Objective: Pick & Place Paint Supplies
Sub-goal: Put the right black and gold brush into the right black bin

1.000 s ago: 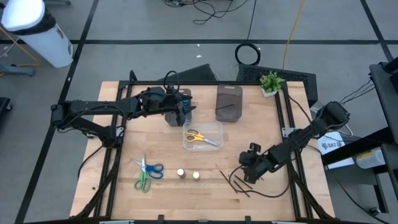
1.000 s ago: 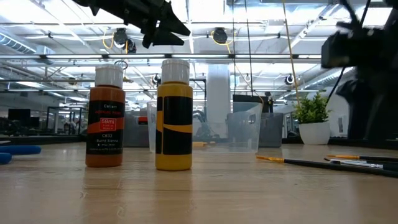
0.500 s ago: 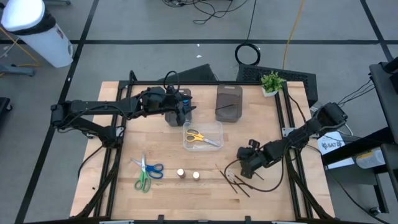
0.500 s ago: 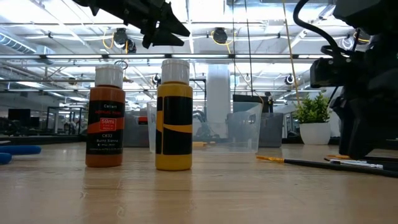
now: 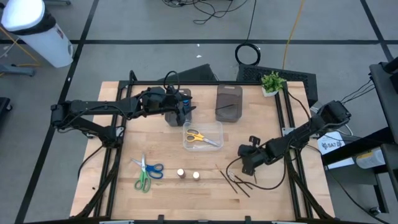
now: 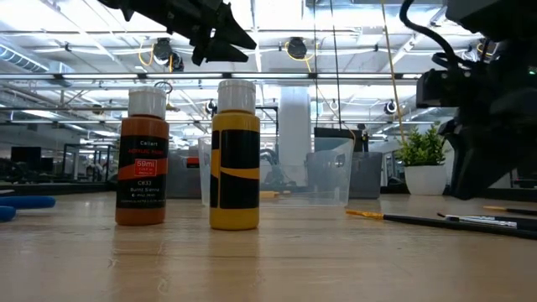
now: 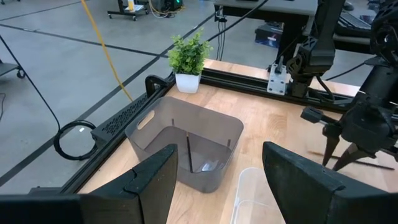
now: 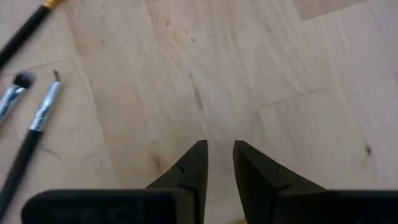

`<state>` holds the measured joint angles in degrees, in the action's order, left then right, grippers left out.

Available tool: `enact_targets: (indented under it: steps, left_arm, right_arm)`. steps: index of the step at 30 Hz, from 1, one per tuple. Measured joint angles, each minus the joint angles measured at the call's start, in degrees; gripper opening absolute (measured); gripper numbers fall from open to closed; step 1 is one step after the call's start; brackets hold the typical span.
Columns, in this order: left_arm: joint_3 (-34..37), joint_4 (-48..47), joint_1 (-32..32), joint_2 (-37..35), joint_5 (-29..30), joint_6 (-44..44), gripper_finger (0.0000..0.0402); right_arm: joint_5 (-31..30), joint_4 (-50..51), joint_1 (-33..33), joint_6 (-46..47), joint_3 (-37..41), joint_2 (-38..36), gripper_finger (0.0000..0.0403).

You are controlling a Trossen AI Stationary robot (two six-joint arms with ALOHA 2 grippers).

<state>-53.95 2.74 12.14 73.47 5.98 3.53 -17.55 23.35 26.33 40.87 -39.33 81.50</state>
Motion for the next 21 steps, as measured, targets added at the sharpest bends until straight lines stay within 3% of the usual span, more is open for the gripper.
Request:
enact_targets:
  steps: [3,10,16,21]
  left_arm:
    - [0.0,-0.04,0.0,0.02,0.0,-0.01,0.0244]
    - [0.0,-0.15,0.0,0.02,0.0,0.2,0.0244]
    - [0.0,-0.5,-0.02,0.02,0.0,0.24,0.0244]
    - [0.0,-0.48,-0.01,0.01,0.0,0.26,0.0244]
  right_arm:
    - [1.61,0.39,-0.02,0.15,0.0,-0.09,0.0055]
    - [15.34,5.37,2.65,-0.17,-0.02,-6.48,0.0042]
    - [18.56,17.92,8.79,8.68,-0.03,-10.49,0.0004]
    - [20.77,9.3,12.77,12.44,3.92,-9.02,0.0003]
